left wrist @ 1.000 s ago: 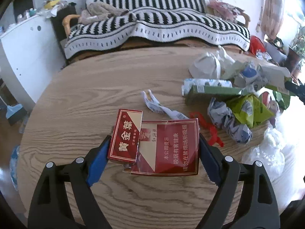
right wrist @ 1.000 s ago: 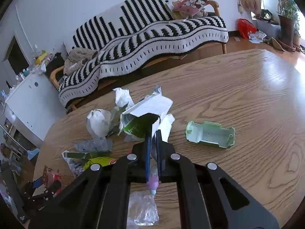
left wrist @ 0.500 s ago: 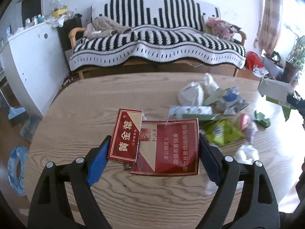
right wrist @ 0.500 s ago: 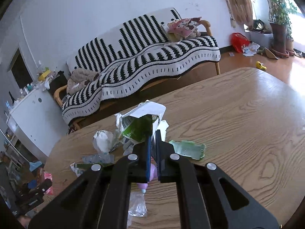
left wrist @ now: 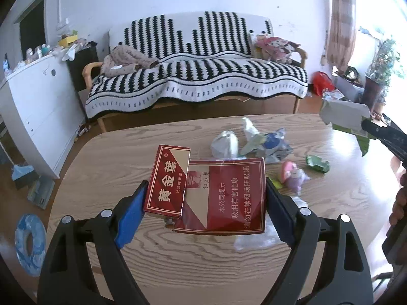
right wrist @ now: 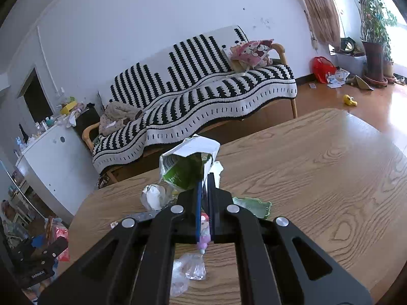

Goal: Collect trash
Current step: 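Carry the red packs with the left gripper to the bin while the right gripper drops the wrapper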

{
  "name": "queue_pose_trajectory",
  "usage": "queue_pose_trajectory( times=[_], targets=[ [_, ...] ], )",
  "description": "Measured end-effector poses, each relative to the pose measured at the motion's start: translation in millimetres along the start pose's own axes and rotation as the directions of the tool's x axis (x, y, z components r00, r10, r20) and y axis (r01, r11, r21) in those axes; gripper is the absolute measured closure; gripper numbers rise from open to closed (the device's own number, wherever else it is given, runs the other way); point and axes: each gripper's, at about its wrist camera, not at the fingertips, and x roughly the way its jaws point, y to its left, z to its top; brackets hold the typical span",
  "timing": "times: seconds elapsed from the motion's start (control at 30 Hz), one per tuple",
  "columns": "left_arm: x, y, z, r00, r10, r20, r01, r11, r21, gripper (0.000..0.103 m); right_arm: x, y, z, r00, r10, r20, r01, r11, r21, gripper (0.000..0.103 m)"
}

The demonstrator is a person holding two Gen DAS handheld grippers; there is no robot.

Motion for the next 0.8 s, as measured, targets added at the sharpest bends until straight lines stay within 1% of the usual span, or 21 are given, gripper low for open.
queue_pose_trajectory(
  times=[0.13, 0.23, 0.37, 0.47, 0.57, 0.67, 0.7, 0.77, 0.8],
  targets=[
    [-16, -25, 2, 0.999, -0.029, 0.030, 0.027, 0.997, 0.071, 0.019, -32, -15, 3, 0.999, -0.014, 0.034, 0.014, 1.000, 0.003, 0.098],
    [-28, -52, 5, 0.996, -0.079, 0.045, 0.073, 0.990, 0.121, 0.019, -64, -31, 7, 0.997, -0.034, 0.070, 0.033, 0.999, 0.009, 0.098],
    [-45, -95, -4, 0.986, -0.164, 0.041, 0.153, 0.969, 0.192, 0.019, -115, -59, 4, 0.991, -0.067, 0.117, 0.066, 0.998, 0.011, 0.098],
    [-58, -123, -15, 0.975, -0.220, 0.025, 0.209, 0.952, 0.226, 0.019, -152, -84, -8, 0.987, -0.092, 0.135, 0.089, 0.996, 0.025, 0.098],
    [-69, -155, -30, 0.958, -0.287, -0.013, 0.281, 0.926, 0.252, 0.019, -183, -109, -25, 0.984, -0.116, 0.133, 0.112, 0.993, 0.036, 0.098],
    [-76, -185, -51, 0.926, -0.368, -0.083, 0.377, 0.890, 0.258, 0.019, -206, -130, -46, 0.985, -0.132, 0.111, 0.128, 0.991, 0.039, 0.098],
    [-76, -199, -61, 0.911, -0.396, -0.113, 0.412, 0.875, 0.255, 0.019, -213, -137, -57, 0.986, -0.136, 0.094, 0.133, 0.990, 0.039, 0.098],
    [-75, -223, -78, 0.897, -0.413, -0.156, 0.441, 0.854, 0.275, 0.019, -221, -147, -75, 0.988, -0.138, 0.063, 0.135, 0.990, 0.040, 0.098],
    [-74, -233, -87, 0.894, -0.414, -0.174, 0.448, 0.845, 0.291, 0.019, -224, -153, -85, 0.989, -0.140, 0.044, 0.138, 0.990, 0.041, 0.098]
  ],
)
